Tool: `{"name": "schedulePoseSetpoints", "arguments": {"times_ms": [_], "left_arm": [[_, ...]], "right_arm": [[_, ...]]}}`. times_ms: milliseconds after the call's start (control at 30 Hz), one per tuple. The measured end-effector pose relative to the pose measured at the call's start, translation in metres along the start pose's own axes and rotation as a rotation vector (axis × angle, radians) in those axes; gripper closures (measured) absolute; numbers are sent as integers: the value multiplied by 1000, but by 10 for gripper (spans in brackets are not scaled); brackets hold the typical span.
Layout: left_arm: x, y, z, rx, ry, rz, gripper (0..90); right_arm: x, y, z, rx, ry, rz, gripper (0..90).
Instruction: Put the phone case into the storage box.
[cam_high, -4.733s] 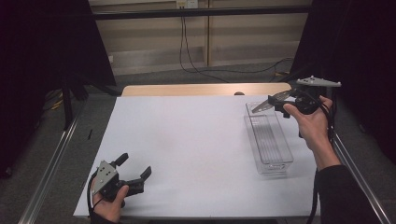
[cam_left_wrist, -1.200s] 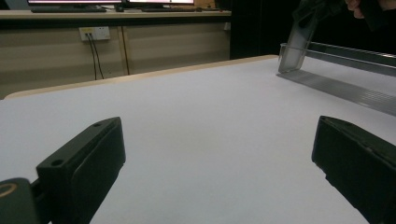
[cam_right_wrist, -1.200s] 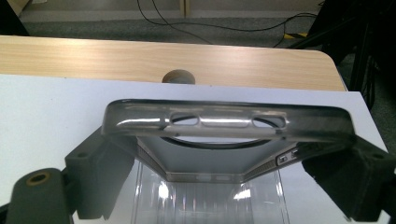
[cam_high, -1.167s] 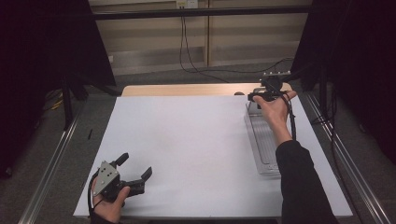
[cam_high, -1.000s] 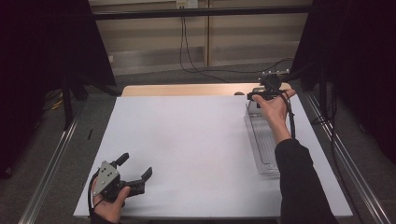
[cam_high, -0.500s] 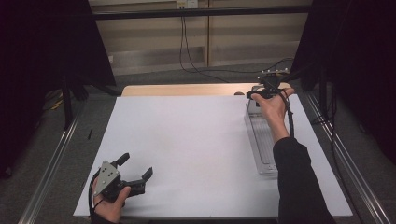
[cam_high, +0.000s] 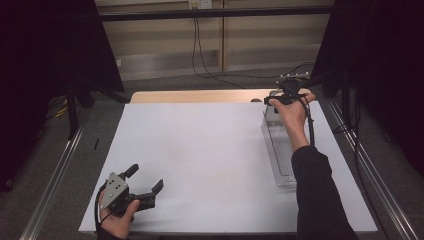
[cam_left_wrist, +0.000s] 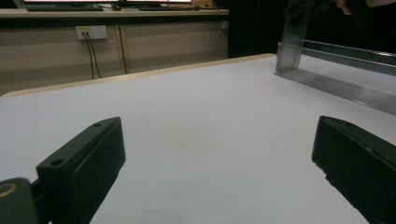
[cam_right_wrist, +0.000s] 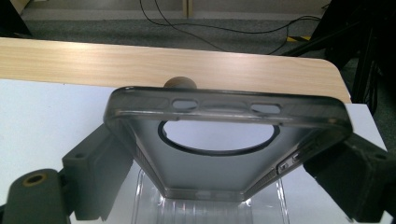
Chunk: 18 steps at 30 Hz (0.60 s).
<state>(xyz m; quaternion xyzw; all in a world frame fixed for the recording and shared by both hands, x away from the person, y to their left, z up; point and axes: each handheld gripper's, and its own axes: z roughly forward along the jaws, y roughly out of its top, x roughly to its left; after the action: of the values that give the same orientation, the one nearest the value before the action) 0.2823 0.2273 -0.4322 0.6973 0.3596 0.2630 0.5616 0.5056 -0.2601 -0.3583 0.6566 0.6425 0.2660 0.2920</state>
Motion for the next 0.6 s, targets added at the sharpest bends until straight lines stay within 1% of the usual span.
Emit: {"name": "schedulePoseSetpoints", "arguments": {"times_ms": [67,133,167,267,367,400,467,500,600], "left_arm": [[0,0,0,0,2,-4,26],[0,0,0,3,4,1,26],[0,0,0,1,1,0,27],[0,0,0,2,5,-4,27],[0,0,0,4,5,0,26],[0,0,0,4,4,-1,27],[0,0,0,2,4,0,27],[-1,0,0,-1,1,-8,27],[0,0,0,1,4,-2,27]], "right_arm": [[0,0,0,-5,-1,3,103],[0,1,0,-18,0,-1,87],[0,1,0,-22,10,6,74],[-1,2,-1,-32,17,5,65],[-1,2,-2,-38,32,11,44],[-2,2,-2,-40,45,10,27],[-2,2,-2,-35,51,22,33],[-3,2,-2,-43,57,18,31],[-5,2,-3,-49,78,21,20]]}}
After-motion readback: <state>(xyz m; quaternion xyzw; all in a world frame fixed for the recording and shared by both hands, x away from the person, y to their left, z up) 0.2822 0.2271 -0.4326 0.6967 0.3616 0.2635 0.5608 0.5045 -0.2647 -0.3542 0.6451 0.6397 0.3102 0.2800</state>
